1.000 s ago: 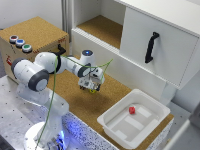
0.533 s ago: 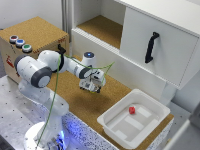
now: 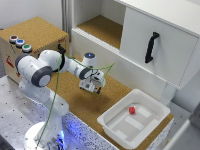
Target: Go towards the yellow block and lift it
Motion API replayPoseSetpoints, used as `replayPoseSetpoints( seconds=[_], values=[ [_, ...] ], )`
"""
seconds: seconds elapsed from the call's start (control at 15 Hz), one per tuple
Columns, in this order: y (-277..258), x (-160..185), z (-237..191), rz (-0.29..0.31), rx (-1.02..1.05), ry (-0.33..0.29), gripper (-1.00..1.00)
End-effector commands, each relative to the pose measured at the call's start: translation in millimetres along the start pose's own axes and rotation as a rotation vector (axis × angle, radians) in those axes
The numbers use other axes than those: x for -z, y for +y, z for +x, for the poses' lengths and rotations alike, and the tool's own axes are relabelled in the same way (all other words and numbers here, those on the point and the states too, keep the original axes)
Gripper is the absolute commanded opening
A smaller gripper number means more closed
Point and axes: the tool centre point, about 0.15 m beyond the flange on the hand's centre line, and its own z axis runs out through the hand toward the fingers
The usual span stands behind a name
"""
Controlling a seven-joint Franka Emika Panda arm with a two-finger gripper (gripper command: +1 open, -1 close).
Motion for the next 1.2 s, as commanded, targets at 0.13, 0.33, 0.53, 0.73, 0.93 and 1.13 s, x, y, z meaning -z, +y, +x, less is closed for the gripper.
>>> replayPoseSetpoints(
  seconds=[0.13,0.33,0.53,0.73,0.93,1.13],
  values=[
    [-12,99,32,0.112,-0.007,0.095,-1.0],
    [-31,122,52,0.132,-0.04,0.095,-1.0],
    [-65,140,71,0.118,-0.046,0.094,-1.0],
    [-102,170,86,0.118,0.006,0.106,-1.0],
    [-153,207,98,0.131,0.08,0.106,-1.0],
    [-210,232,100,0.163,0.161,0.101,-1.0]
  ],
)
